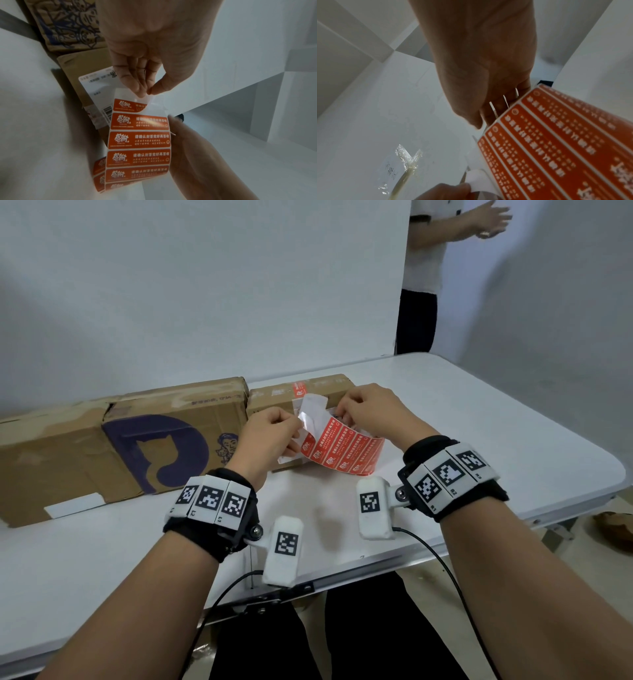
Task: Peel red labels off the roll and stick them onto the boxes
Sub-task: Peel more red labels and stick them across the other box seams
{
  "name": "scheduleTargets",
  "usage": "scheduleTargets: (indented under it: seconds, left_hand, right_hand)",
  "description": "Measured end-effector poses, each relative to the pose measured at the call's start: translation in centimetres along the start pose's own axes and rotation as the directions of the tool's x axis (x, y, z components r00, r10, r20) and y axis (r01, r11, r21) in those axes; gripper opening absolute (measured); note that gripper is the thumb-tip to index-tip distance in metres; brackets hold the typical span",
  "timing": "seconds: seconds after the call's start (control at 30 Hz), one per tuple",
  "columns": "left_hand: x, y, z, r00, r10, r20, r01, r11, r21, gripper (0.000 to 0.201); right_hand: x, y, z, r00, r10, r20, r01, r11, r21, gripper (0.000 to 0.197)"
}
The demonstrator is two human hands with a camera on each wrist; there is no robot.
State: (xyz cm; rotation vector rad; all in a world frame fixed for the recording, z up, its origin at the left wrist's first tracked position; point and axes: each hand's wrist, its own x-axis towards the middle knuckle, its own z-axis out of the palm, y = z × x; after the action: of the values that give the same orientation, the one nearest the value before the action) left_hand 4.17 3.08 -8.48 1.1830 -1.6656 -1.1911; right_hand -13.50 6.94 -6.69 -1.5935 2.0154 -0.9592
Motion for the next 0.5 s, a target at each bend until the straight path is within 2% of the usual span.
scheduleTargets:
  seconds: [0.07,0.13,0.23,0.3,0.5]
  left_hand:
    - [0.0,0.0,0.1,1.0,0.002,-0.005,-0.002,1.0,0.0,0.017]
    - [0.0,0.0,0.2,1.0,0.0,-0.007,0.0,1.0,-0.008,0.014]
    - [0.1,0.1,0.3,1.0,-0.005,-0.012,0.004,1.0,-0.028,0.01]
    - [0.1,0.1,0.2,1.0,-0.005,-0.019,0.004,0.999,-0.047,0.009]
    - [0.2,0.1,-1.4,0.998,-0.029,-0.053,0.021,0.989,-0.144,0.012]
  right_hand:
    - [-0.2,-0.4,0.2,0.999,-0.007,0.047,0.006,1.0,0.025,0.046]
    - [-0.3,-0.5,0.3,0.996,-0.036,0.087,0.039,0.999,-0.029,0.053]
    - [-0.4,-0.5,0.3,0.988,-0.077,0.135,0.092,0.99,-0.105,0.029]
    - [-0.2,-0.4,0.2,0.991,-0.084,0.107,0.1,0.983,-0.155,0.016]
    - [0.6,-0.1,0.5,0.998,-0.018,0.053,0.035,0.939,-0.342,0.015]
